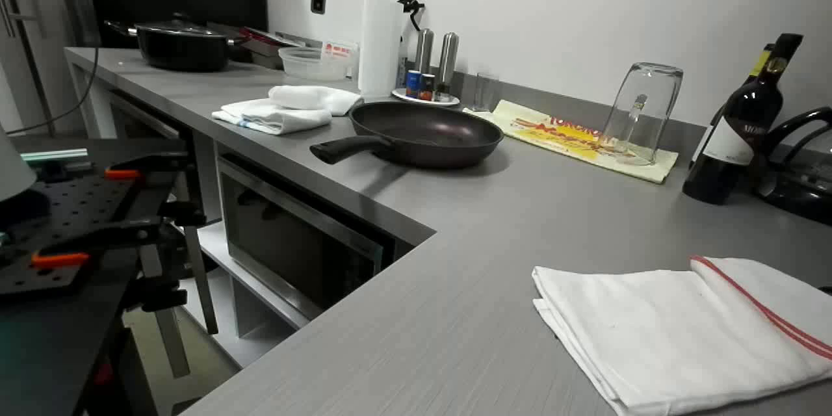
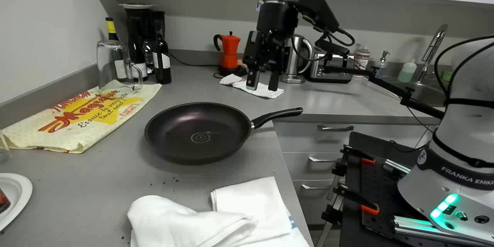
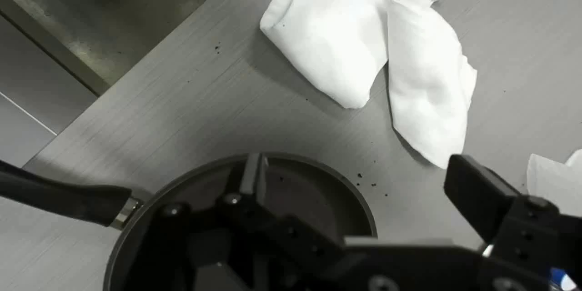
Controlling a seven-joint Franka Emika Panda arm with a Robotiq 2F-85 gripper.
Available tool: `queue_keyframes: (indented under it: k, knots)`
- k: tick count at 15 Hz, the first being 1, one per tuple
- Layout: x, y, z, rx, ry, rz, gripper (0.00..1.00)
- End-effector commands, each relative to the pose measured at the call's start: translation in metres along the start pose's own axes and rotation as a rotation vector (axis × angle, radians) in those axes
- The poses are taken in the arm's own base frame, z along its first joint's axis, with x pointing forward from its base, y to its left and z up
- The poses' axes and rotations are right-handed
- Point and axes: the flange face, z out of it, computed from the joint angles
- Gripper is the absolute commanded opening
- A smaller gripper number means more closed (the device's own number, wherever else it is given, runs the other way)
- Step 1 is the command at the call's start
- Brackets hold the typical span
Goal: Wipe the pan with the towel
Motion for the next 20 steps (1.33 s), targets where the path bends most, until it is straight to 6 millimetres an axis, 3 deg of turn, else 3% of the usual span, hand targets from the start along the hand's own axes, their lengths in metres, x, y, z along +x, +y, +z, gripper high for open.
queue_keyframes:
  k: [1, 8, 14, 20]
  knots:
    - [0.000, 0.000, -0.001, 0.000, 0.000, 0.000, 1.00]
    - [0.026, -0.020, 0.043, 0.050, -0.026, -0.139, 1.00]
    - [0.079, -0.068, 0.081, 0.158, 0.066, -0.246, 1.00]
    - [0.103, -0.102, 0.138, 0.196, -0.012, -0.349, 1.00]
